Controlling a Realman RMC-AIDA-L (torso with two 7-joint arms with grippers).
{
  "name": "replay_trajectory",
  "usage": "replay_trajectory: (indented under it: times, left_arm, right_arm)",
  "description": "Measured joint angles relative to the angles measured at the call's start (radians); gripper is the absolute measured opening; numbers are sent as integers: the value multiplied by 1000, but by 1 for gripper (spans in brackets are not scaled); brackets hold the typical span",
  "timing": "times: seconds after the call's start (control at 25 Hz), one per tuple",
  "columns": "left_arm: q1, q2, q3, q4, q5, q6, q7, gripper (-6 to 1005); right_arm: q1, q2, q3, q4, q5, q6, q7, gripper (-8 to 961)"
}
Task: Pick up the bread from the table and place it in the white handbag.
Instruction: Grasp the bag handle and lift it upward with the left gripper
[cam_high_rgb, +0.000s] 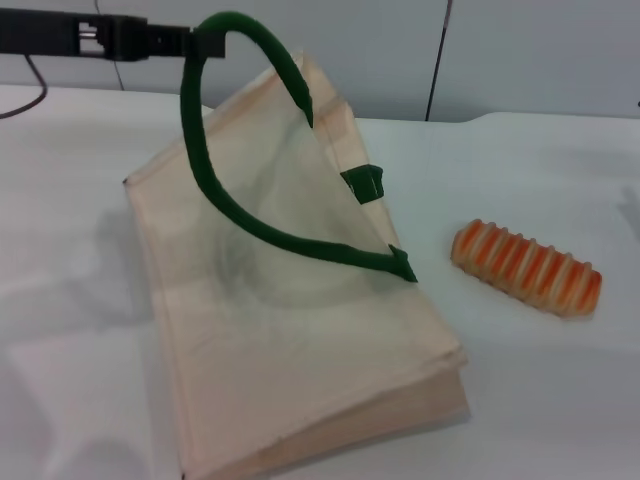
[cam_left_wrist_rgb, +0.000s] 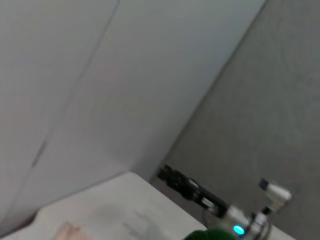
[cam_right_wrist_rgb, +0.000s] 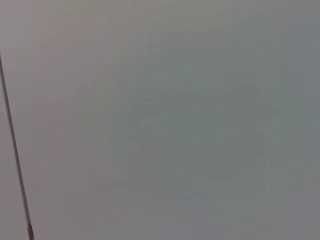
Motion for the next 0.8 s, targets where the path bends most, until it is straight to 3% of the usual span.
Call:
replay_trajectory:
  times: [0.28, 0.52, 0.64, 0.8]
  left_arm:
    - [-5, 12, 0, -42, 35, 77, -3, 145]
    - [-8, 19, 0, -21, -28, 80, -4, 147]
    - [-11, 20, 0, -15, -30, 80, -4, 148]
    - [-10, 20, 0, -9, -29, 81, -7, 150]
  right_arm:
    - [-7, -1, 0, -2, -1, 4, 56, 894]
    - [-14, -4, -12, -26, -18, 1, 153, 893]
    - [-21, -8, -36, -70, -96, -1, 252, 893]
    - [-45, -15, -76, -222, -324, -2, 510, 894]
